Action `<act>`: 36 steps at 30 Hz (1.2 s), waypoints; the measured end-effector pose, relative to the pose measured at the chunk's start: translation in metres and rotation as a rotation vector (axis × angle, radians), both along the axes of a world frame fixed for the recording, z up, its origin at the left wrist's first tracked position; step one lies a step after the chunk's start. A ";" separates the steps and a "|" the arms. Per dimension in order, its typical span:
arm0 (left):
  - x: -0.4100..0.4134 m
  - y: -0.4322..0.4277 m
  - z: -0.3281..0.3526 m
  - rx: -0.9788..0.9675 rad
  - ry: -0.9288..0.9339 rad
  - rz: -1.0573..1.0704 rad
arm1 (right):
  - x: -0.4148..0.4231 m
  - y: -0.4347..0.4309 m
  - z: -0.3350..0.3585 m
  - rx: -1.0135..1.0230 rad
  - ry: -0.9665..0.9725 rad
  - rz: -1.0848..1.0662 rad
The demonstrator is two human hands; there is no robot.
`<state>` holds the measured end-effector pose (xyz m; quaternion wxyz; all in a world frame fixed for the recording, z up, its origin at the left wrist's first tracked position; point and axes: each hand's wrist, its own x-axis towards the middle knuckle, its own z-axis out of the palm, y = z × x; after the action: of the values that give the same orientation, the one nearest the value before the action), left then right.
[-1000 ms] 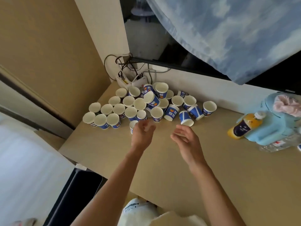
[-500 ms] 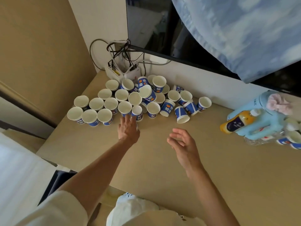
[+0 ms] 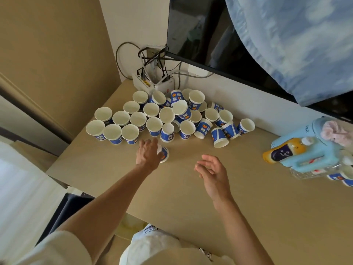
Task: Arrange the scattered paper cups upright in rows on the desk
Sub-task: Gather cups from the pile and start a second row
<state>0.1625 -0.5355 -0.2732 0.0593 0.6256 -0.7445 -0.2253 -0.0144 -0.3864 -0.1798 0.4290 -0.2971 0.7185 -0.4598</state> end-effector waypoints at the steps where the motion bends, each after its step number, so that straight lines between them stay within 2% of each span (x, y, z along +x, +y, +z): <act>1: 0.001 0.003 0.002 0.019 0.085 0.069 | 0.002 0.001 -0.002 -0.003 -0.002 -0.024; 5: -0.007 0.025 0.031 0.169 0.621 0.333 | 0.012 0.002 -0.007 0.040 -0.045 -0.108; 8: -0.021 0.055 0.057 0.371 1.007 0.338 | 0.017 0.000 -0.005 0.111 -0.200 -0.130; 10: -0.029 0.074 0.065 0.441 1.152 0.256 | 0.018 -0.002 -0.002 0.094 -0.325 -0.116; 13: -0.038 0.092 0.069 0.435 1.205 0.123 | 0.015 -0.007 0.005 -0.015 -0.328 -0.123; 20: -0.039 0.093 0.079 0.392 1.023 -0.056 | 0.006 -0.010 0.011 -0.139 -0.284 -0.205; 24: -0.039 0.076 0.080 0.349 0.877 0.028 | 0.002 -0.006 0.011 -0.159 -0.288 -0.287; 27: -0.045 0.034 0.073 0.136 0.711 0.040 | -0.003 -0.001 0.009 -0.163 -0.263 -0.302; 30: -0.062 -0.028 0.070 -0.069 0.481 -0.040 | -0.007 0.002 0.006 -0.170 -0.224 -0.299; 36: -0.091 -0.122 0.070 -0.083 0.050 -0.117 | -0.013 0.007 0.007 -0.187 -0.161 -0.311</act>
<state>0.0715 -0.6572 -0.2035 0.0906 0.5723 -0.7867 -0.2129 -0.0279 -0.3791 -0.1728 0.3797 -0.1834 0.6733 -0.6074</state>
